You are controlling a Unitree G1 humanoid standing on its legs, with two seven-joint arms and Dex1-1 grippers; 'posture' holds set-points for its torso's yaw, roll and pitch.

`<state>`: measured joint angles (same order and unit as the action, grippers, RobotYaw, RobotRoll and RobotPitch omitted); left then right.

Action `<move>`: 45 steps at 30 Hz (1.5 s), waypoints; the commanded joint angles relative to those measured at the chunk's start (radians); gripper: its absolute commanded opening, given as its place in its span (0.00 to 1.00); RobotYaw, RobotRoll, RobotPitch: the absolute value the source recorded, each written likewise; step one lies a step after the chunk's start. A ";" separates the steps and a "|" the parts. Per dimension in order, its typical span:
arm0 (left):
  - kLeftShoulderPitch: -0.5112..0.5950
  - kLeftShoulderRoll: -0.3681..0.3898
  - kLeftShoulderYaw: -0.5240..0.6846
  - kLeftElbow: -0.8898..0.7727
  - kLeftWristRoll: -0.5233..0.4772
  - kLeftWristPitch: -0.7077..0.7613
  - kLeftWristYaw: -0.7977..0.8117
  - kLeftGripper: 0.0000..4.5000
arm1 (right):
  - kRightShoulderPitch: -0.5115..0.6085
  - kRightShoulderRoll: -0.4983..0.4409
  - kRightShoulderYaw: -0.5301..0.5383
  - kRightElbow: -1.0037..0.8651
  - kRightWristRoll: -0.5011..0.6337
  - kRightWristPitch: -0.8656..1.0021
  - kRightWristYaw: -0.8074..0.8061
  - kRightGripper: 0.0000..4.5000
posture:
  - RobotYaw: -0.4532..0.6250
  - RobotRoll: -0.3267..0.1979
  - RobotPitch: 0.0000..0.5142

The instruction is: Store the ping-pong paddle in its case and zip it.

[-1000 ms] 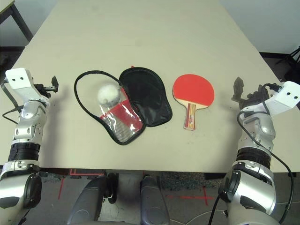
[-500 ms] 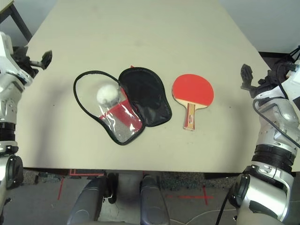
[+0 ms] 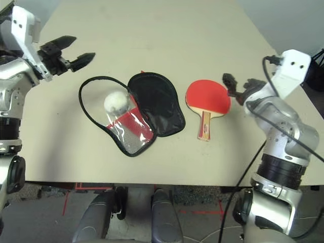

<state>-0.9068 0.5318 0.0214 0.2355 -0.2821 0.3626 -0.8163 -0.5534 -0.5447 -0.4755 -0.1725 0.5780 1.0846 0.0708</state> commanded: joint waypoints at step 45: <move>0.159 -0.054 -0.143 -0.236 0.013 0.122 -0.068 1.00 | 0.102 0.206 0.095 -0.212 -0.264 0.345 -0.084 0.25 | 0.36 0.62 0.42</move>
<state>-0.7605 0.4713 -0.1070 0.0152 -0.2730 0.4718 -0.8808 -0.4526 -0.3279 -0.3832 -0.4043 0.3374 1.4454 -0.0147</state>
